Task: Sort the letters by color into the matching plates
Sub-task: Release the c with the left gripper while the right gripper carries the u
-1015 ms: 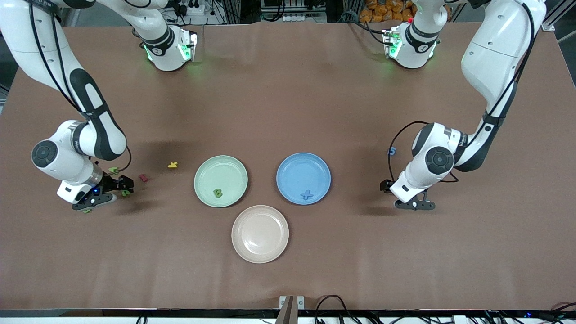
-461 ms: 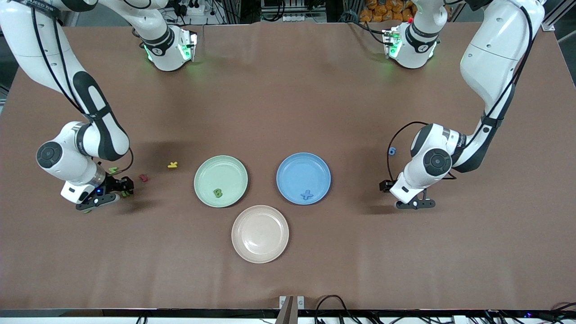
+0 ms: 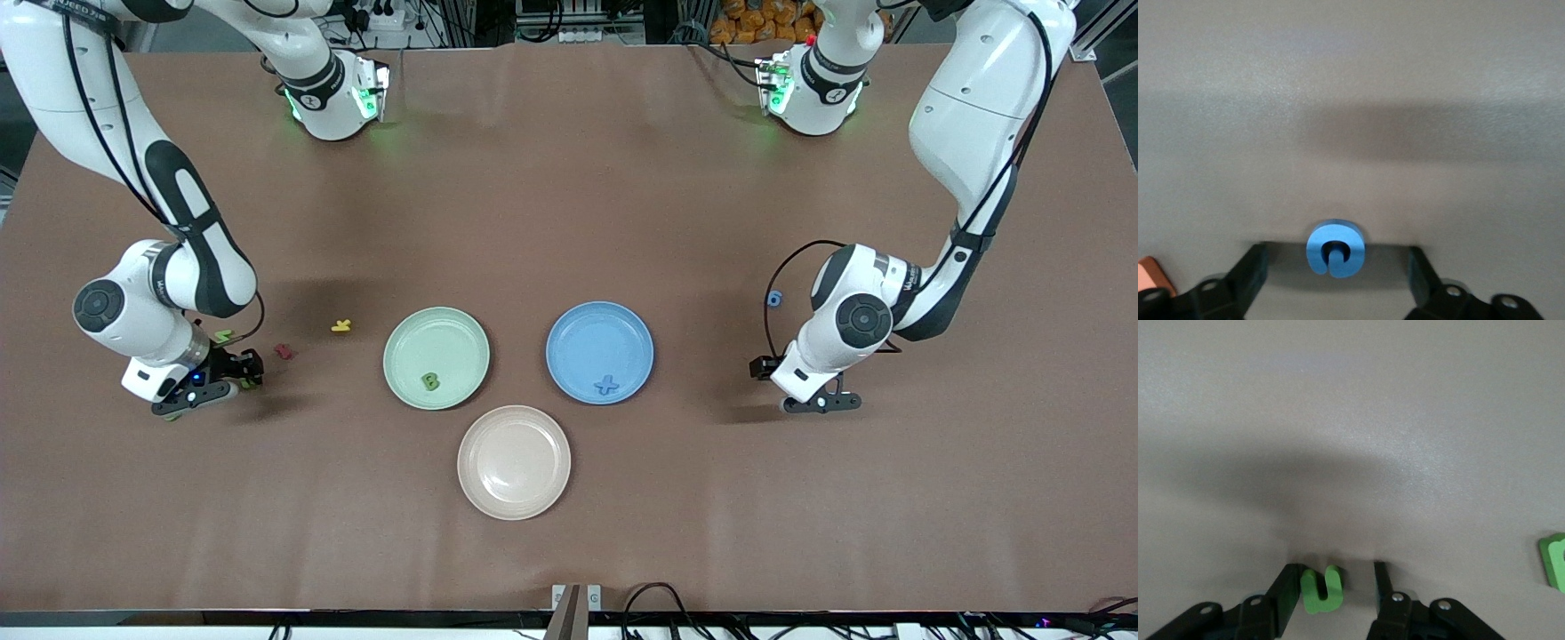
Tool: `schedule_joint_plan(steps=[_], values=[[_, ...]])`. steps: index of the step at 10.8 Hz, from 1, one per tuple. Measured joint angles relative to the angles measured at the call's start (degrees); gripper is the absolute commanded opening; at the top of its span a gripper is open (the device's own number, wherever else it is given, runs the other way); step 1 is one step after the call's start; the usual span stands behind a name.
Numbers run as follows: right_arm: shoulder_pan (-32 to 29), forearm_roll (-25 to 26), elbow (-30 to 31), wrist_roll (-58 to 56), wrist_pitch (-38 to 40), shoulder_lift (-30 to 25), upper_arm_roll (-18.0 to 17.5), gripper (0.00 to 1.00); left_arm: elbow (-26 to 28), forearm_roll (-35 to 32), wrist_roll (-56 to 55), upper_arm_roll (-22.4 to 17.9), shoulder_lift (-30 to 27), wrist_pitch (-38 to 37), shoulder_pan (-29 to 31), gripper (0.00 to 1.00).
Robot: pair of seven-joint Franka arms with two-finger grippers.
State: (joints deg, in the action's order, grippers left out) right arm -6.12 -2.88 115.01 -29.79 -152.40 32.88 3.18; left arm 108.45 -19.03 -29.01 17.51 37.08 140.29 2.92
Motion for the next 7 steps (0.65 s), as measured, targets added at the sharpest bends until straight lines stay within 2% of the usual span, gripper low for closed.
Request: schedule_joint_plan(steps=[7], values=[[0.22, 0.22, 0.07, -0.05, 0.04, -0.32, -0.18, 0.22, -0.61, 0.0, -0.07, 0.12, -0.9, -1.04, 0.17, 0.0]])
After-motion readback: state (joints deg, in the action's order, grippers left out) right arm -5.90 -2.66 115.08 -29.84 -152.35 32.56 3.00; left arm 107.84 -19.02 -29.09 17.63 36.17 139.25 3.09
